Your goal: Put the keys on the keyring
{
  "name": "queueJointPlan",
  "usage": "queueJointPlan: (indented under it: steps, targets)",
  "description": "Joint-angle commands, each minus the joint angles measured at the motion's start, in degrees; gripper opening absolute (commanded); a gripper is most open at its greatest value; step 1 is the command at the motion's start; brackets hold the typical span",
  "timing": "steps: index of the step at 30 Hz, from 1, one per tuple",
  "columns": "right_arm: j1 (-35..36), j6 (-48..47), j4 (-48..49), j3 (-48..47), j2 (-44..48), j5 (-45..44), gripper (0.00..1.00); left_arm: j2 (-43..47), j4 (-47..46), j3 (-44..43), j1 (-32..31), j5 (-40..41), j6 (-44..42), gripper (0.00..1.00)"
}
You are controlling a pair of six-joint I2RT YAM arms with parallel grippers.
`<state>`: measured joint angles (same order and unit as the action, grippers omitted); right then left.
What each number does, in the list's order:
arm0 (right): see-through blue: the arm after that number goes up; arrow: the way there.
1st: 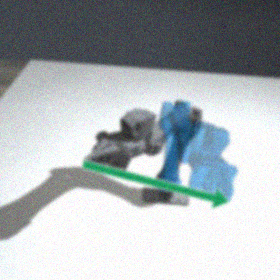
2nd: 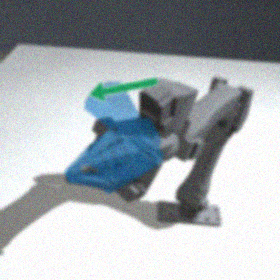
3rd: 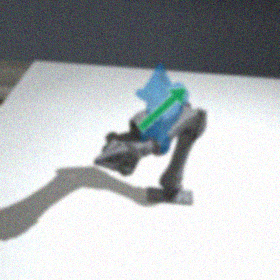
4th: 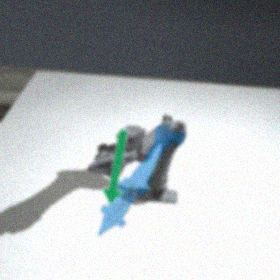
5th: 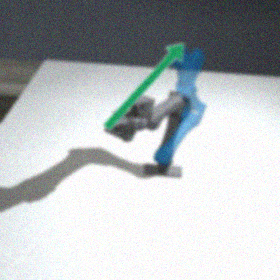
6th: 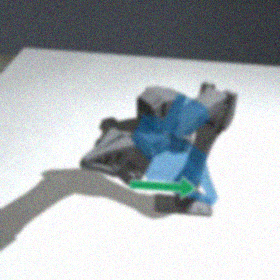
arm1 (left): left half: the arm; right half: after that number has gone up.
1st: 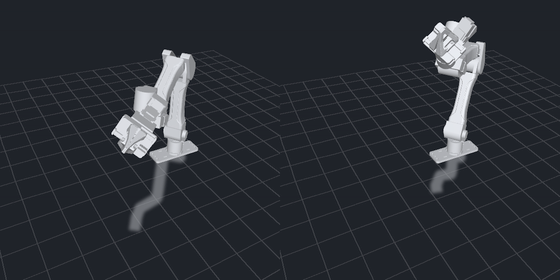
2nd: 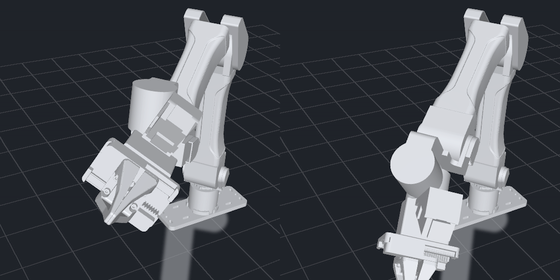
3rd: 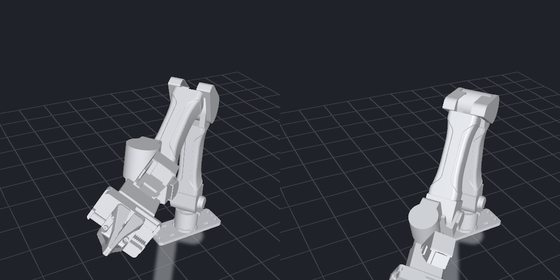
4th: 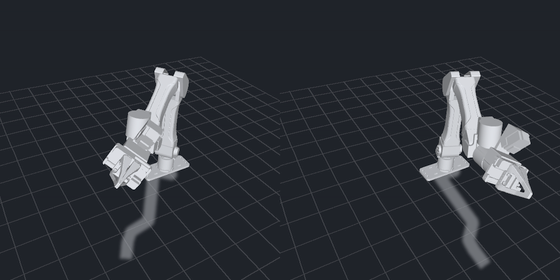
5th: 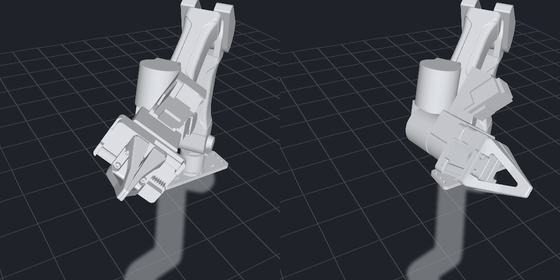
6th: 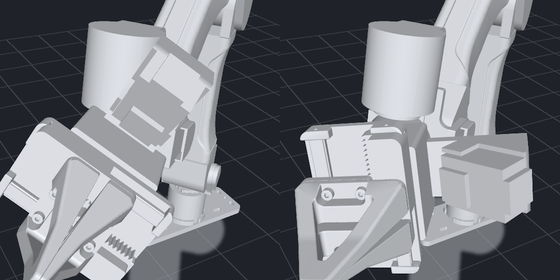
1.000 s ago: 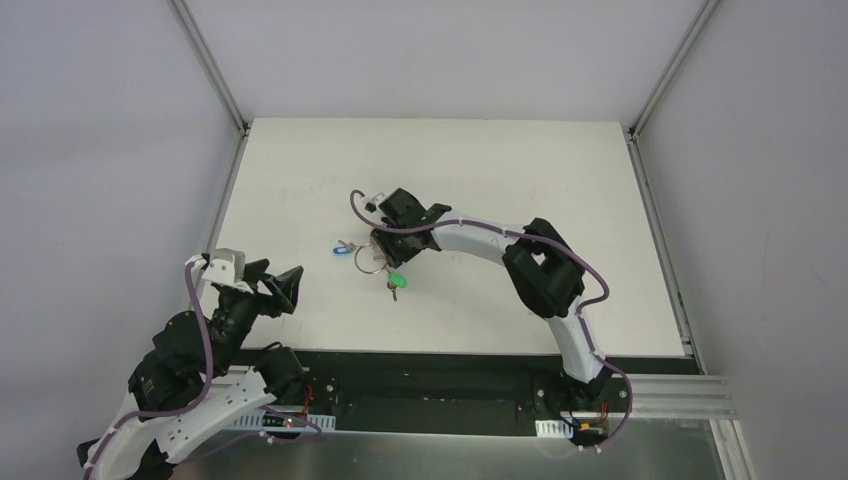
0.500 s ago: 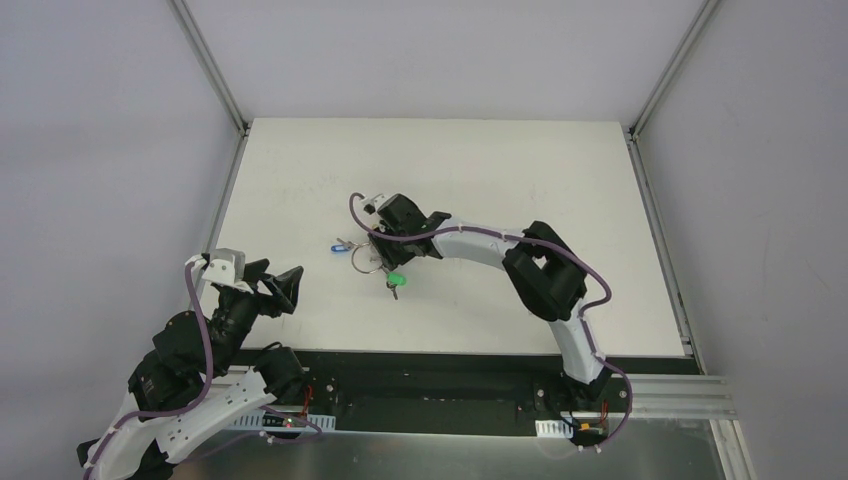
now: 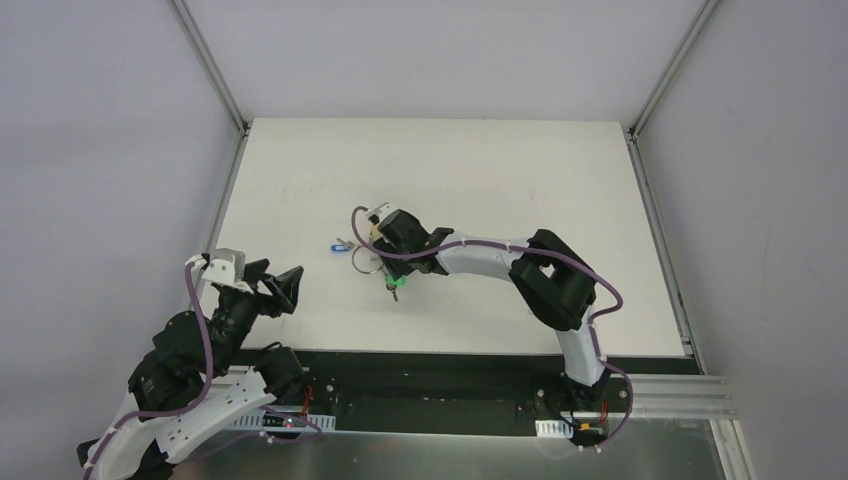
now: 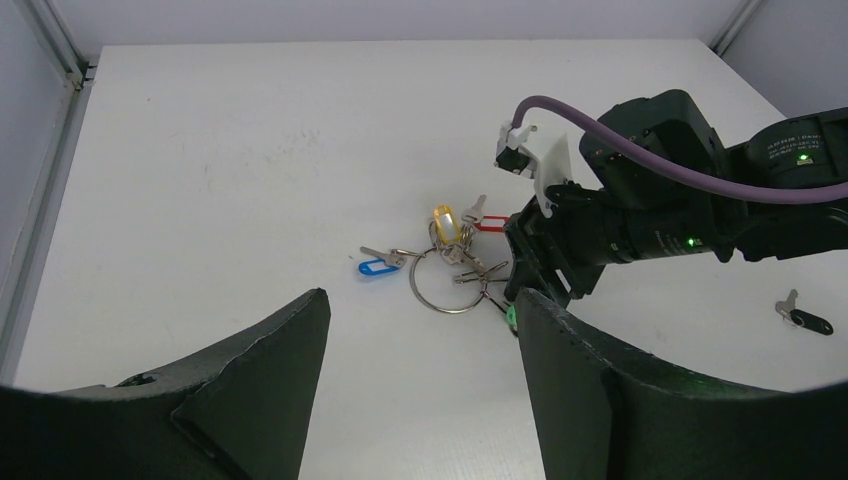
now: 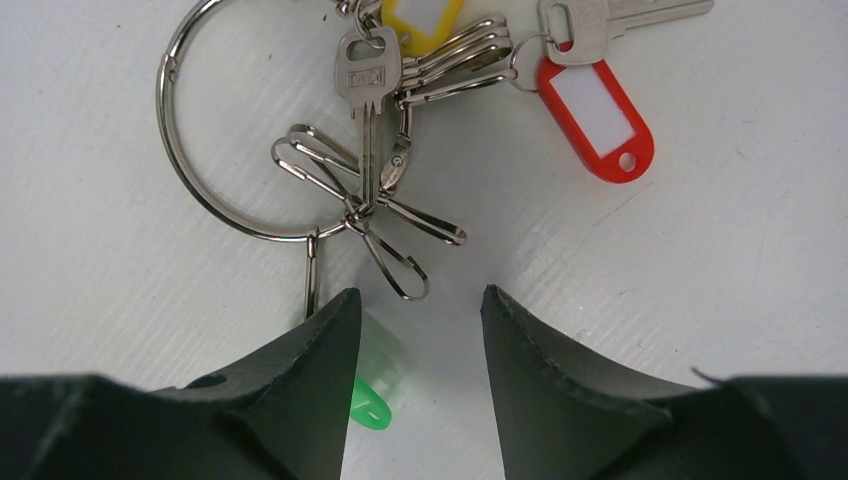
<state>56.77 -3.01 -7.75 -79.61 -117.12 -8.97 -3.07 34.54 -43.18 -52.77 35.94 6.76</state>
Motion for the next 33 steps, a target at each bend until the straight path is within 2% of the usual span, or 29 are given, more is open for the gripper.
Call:
queueJointPlan:
  steps: [1,6,11,27,33]
  targets:
    - [0.1,1.8,-2.5,1.1,1.8,-0.9,0.48,0.0,-1.7,0.2,0.5,-1.2,-0.1,0.68]
    - [0.3,1.7,-2.5,0.0,1.0,0.9,0.45,0.2,-1.8,0.2,0.5,-1.2,-0.1,0.68]
    - [0.3,1.4,-3.6,-2.0,-0.2,2.6,0.38,0.2,-1.8,0.3,0.5,-1.2,0.0,0.68]
    - [0.6,-1.4,-4.0,-6.1,-3.4,4.2,0.39,0.0,-1.7,0.2,0.5,-1.0,-0.2,0.68]
    - [0.7,-1.8,-4.7,-6.8,-4.2,4.8,0.34,0.0,-1.8,0.3,0.5,-0.9,-0.2,0.68]
